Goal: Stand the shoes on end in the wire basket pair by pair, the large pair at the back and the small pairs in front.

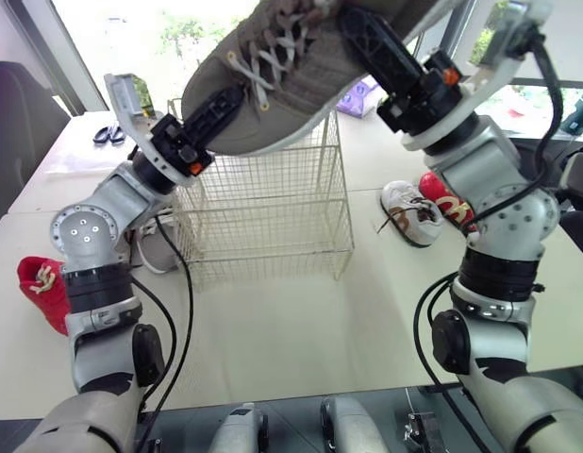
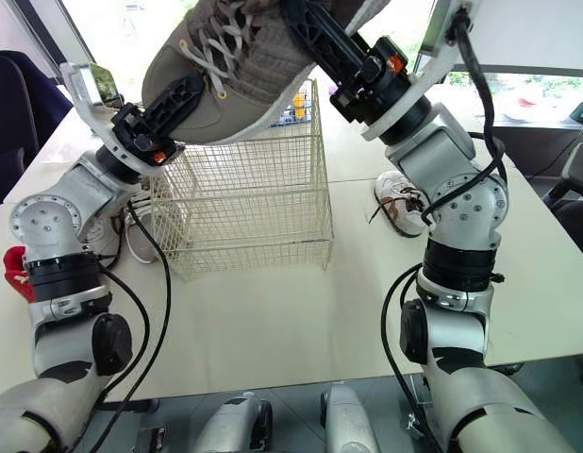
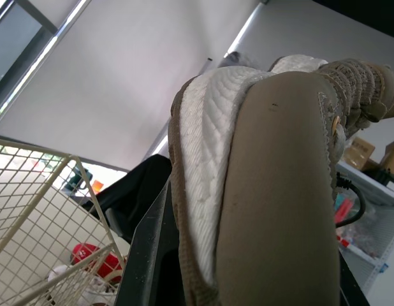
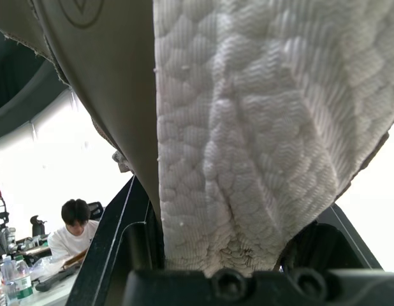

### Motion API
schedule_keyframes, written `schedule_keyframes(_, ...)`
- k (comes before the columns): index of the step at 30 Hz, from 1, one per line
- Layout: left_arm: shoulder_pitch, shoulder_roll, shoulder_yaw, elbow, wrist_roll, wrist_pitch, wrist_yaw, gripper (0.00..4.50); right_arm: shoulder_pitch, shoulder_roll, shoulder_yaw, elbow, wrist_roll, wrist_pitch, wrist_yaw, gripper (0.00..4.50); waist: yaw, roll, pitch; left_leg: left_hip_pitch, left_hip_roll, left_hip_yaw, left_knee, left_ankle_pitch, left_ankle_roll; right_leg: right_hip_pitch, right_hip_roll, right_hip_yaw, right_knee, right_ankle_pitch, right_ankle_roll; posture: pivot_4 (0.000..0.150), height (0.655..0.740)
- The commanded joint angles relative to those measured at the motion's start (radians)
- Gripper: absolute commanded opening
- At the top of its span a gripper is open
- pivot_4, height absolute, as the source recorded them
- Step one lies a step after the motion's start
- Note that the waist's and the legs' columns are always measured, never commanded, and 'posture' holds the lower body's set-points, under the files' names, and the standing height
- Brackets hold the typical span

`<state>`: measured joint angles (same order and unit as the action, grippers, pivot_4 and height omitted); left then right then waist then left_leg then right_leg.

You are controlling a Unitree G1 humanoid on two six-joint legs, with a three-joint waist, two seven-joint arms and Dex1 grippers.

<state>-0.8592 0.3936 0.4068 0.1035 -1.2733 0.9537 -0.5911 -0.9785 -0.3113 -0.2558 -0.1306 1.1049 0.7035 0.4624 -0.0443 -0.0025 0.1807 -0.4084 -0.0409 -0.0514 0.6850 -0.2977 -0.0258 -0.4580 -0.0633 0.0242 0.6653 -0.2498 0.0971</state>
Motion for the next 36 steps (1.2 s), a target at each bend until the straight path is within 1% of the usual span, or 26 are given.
schedule_keyframes(1,0.0,0.024,-0.037,-0.039,0.008,0.029,-0.018,2.06,-0.052,0.005,0.02,-0.042,0.01,-0.011,0.028,1.79,0.001,0.0,0.0,0.0,0.0,0.0,0.0,0.0,0.0,0.0,0.0,0.0,0.0,0.0,0.0,0.15,0.74)
schedule_keyframes(2,-0.002,0.029,-0.044,-0.04,0.025,0.023,-0.01,2.46,-0.053,0.001,0.023,-0.042,0.005,-0.011,0.036,1.79,0.001,0.0,0.0,0.0,0.0,0.0,0.0,0.0,0.0,0.0,0.0,0.0,0.0,0.0,0.0,0.15,0.74)
schedule_keyframes(4,-0.006,0.035,-0.05,-0.04,0.055,0.01,0.001,3.58,-0.054,-0.001,0.027,-0.043,-0.003,-0.014,0.046,1.79,0.001,0.0,0.0,0.0,0.0,0.0,0.0,0.0,0.0,0.0,0.0,0.0,0.0,0.0,0.0,0.15,0.74)
schedule_keyframes(6,-0.01,0.047,-0.05,-0.036,0.079,-0.001,0.004,4.46,-0.055,0.001,0.031,-0.046,-0.02,-0.03,0.057,1.79,0.001,0.0,0.0,0.0,0.0,0.0,0.0,0.0,0.0,0.0,0.0,0.0,0.0,0.0,0.0,0.15,0.74)
schedule_keyframes(8,-0.008,0.09,-0.047,-0.052,0.106,-0.005,-0.013,4.46,-0.059,-0.009,0.041,-0.057,-0.072,-0.078,0.092,1.79,0.0,0.0,0.0,0.0,0.0,0.0,0.0,0.0,0.0,0.0,0.0,0.0,0.0,0.0,0.0,0.15,0.74)
schedule_keyframes(10,-0.002,0.149,-0.047,-0.078,0.12,0.005,-0.044,4.46,-0.132,-0.062,0.031,0.016,-0.138,-0.135,0.16,1.79,-0.006,0.0,0.0,0.0,0.0,0.001,0.0,0.0,0.0,-0.001,0.001,0.001,0.0,0.0,0.0,0.15,0.74)
schedule_keyframes(12,0.002,0.218,-0.05,-0.118,0.126,0.027,-0.064,4.46,-0.251,-0.137,0.027,0.172,-0.217,-0.203,0.261,1.79,-0.007,0.001,0.0,0.0,0.0,0.002,-0.001,0.0,0.0,-0.002,0.001,0.001,0.0,0.0,0.0,0.15,0.74)
schedule_keyframes(15,0.011,0.305,-0.05,-0.172,0.134,0.053,-0.068,4.46,-0.371,-0.208,0.035,0.363,-0.307,-0.307,0.386,1.79,-0.001,0.001,0.0,0.0,0.0,0.002,-0.001,0.0,0.0,-0.002,0.001,0.001,-0.001,0.0,0.0,0.15,0.74)
schedule_keyframes(17,0.016,0.342,-0.035,-0.2,0.122,0.07,-0.047,4.46,-0.433,-0.247,0.051,0.486,-0.37,-0.38,0.476,1.79,0.002,0.0,0.0,0.0,0.0,0.001,-0.002,0.0,0.001,-0.001,0.001,0.0,-0.002,0.0,0.0,0.15,0.74)
schedule_keyframes(21,0.054,0.375,-0.017,-0.269,0.086,0.103,-0.01,4.46,-0.514,-0.293,0.108,0.687,-0.488,-0.502,0.671,1.79,0.001,0.0,0.0,0.001,0.0,0.001,-0.001,-0.001,0.001,0.002,0.0,0.0,-0.003,0.0,0.0,0.15,0.74)
schedule_keyframes(23,0.08,0.389,-0.007,-0.297,0.066,0.119,-0.005,4.46,-0.546,-0.301,0.133,0.77,-0.54,-0.554,0.75,1.79,0.0,0.0,0.0,0.001,0.0,0.001,-0.001,-0.001,0.001,0.001,0.0,0.001,-0.002,0.0,0.0,0.15,0.74)
schedule_keyframes(27,0.194,0.446,0.041,-0.381,0.021,0.158,0.007,4.46,-0.626,-0.3,0.207,1.007,-0.683,-0.709,0.91,1.79,-0.008,0.001,0.0,0.0,0.001,0.003,-0.003,-0.001,0.001,-0.002,0.0,0.002,-0.002,0.0,0.0,0.15,0.74)
schedule_keyframes(31,0.273,0.545,0.063,-0.429,0.085,0.136,0.002,4.46,-0.676,-0.263,0.231,1.172,-0.766,-0.806,0.979,1.79,-0.015,0.001,0.001,0.0,0.001,0.003,-0.003,0.0,0.0,-0.002,0.0,0.002,-0.002,0.0,0.0,0.15,0.74)
schedule_keyframes(34,0.276,0.643,0.067,-0.449,0.135,0.126,-0.01,4.46,-0.689,-0.241,0.236,1.247,-0.813,-0.85,1.0,1.79,-0.015,0.001,0.001,0.0,0.001,0.003,-0.003,0.0,0.0,-0.002,0.0,0.002,-0.002,0.0,0.0,0.15,0.74)
schedule_keyframes(36,0.274,0.723,0.065,-0.466,0.149,0.129,-0.058,4.46,-0.696,-0.226,0.232,1.286,-0.833,-0.86,1.006,1.79,-0.012,0.0,0.001,0.0,0.001,0.002,-0.003,0.0,0.0,-0.001,0.0,0.002,-0.002,0.0,0.0,0.15,0.74)
